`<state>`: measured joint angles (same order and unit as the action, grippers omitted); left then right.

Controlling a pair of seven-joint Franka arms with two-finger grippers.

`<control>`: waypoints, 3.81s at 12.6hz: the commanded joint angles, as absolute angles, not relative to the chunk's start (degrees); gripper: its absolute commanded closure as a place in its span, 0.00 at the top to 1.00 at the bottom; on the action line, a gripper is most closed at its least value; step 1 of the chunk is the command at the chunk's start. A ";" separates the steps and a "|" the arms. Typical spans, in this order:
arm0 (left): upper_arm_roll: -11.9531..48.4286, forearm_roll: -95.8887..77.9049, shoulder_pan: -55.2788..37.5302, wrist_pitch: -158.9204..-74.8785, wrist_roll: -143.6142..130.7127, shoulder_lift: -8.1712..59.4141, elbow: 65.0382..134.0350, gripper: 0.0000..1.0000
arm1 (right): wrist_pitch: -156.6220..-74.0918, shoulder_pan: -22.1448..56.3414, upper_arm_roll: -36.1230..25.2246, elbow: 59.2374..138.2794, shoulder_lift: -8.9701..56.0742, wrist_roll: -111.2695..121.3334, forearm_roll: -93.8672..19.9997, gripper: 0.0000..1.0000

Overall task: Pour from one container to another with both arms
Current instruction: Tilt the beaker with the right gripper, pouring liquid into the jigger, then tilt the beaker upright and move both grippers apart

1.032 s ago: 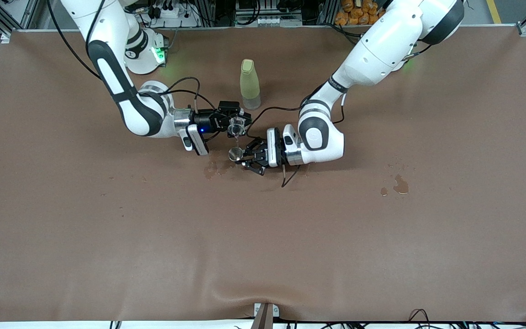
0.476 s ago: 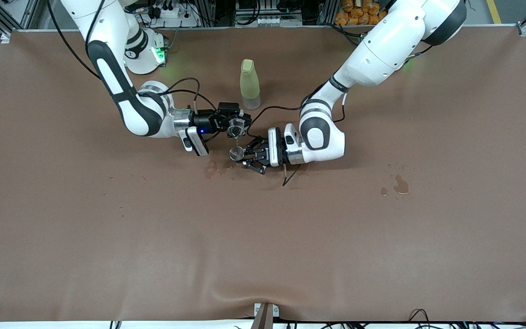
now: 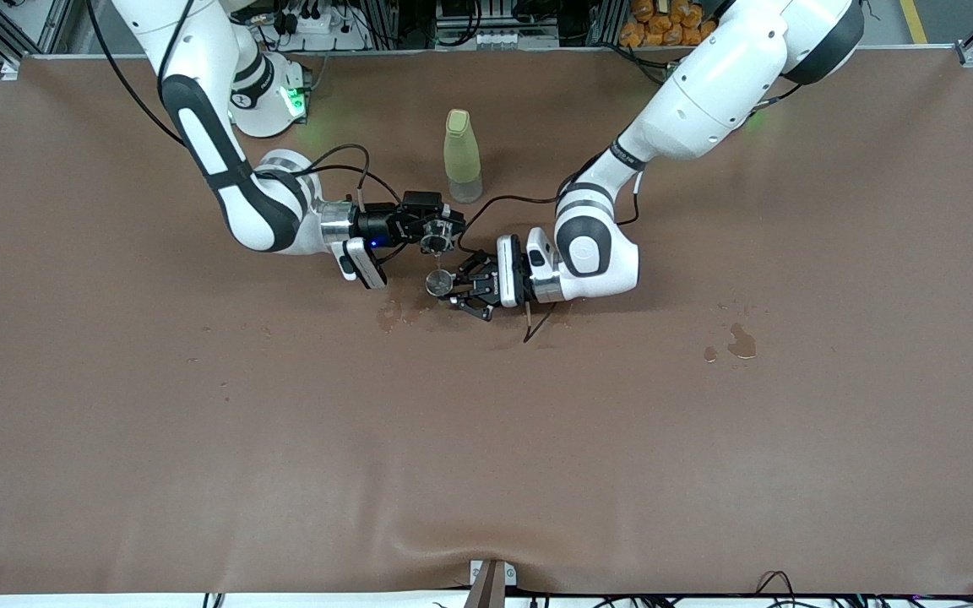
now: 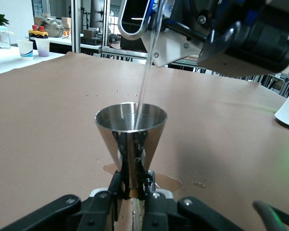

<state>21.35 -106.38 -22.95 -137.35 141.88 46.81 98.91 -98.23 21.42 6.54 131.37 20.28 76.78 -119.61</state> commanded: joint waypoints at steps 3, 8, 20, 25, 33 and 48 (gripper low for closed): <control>22.15 -108.46 -22.24 -137.37 143.53 44.91 100.72 0.00 | -97.74 21.97 6.33 130.78 20.57 73.21 -121.29 0.00; 22.15 -108.46 -22.15 -137.46 143.53 44.91 100.72 0.00 | -96.68 21.80 6.33 130.78 20.57 69.52 -121.38 0.00; 22.15 -108.46 -22.15 -137.46 143.53 43.68 102.83 0.00 | -96.68 21.62 6.33 130.96 20.57 61.18 -121.64 0.00; 22.15 -108.46 -22.06 -137.46 143.53 43.33 103.45 0.00 | -96.68 21.45 6.33 131.13 20.92 60.03 -121.73 0.00; 22.15 -108.46 -22.06 -137.46 143.53 43.33 103.45 0.00 | -97.47 21.62 6.15 130.69 20.83 74.30 -120.59 0.00; 22.15 -96.53 -3.45 -123.51 143.79 30.59 120.57 0.00 | -93.01 4.25 6.15 126.92 16.17 124.53 -99.01 0.00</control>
<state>21.51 -99.97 -7.80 -127.32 142.75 33.91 116.13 -95.88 10.06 5.35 126.53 17.86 120.79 -105.00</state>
